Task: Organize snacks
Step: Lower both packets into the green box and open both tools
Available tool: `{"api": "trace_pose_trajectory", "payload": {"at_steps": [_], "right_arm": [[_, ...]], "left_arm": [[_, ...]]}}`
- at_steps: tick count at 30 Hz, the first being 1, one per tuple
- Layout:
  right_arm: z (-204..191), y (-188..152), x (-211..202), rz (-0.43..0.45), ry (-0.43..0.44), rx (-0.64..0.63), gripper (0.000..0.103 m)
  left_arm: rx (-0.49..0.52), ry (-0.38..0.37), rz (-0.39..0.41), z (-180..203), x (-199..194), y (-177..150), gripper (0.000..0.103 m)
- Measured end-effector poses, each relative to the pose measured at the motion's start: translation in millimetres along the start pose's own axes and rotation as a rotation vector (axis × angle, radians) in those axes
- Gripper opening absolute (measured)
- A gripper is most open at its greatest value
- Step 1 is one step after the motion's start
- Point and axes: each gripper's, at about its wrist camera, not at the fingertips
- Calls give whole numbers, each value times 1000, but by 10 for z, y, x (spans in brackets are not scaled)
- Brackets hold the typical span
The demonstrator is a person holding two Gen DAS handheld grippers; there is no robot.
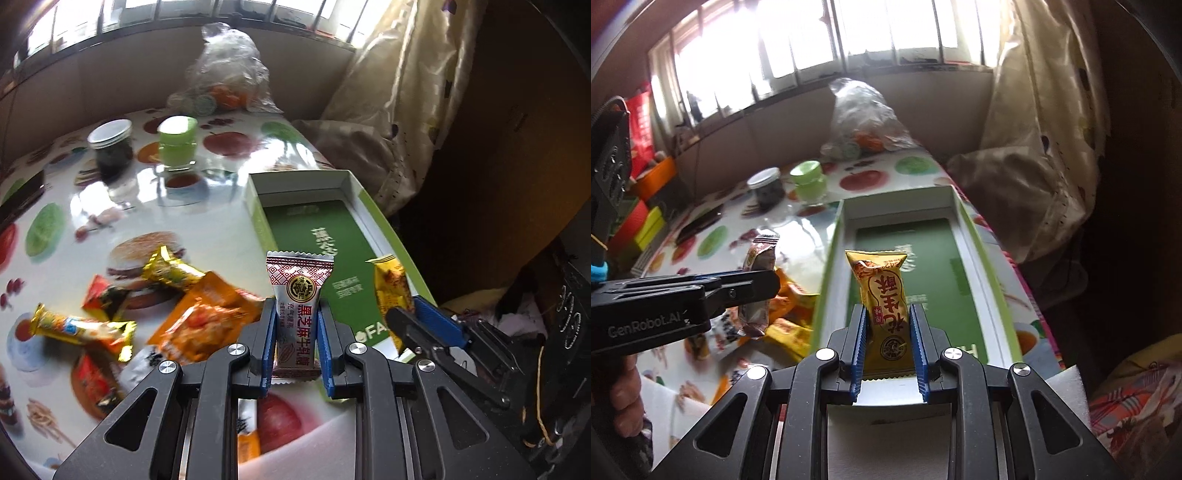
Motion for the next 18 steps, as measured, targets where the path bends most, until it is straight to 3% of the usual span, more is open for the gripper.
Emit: {"api": "trace_pose_trajectory", "payload": {"at_steps": [12,18], "right_arm": [[246,-83,204,-67,-68,3,22],[275,-96,280,-84,-87,-18,22]], "left_arm": [[33,-40,-49,341,328,116,21],[49,-12,-85,425,505,113,21]]}}
Point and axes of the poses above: each gripper's, at about its wrist camera, not at the fingertips, and x roughly the way its jaws point, z to its right, y to its top, and after that the axes turned 13 degrees about y, right-handed
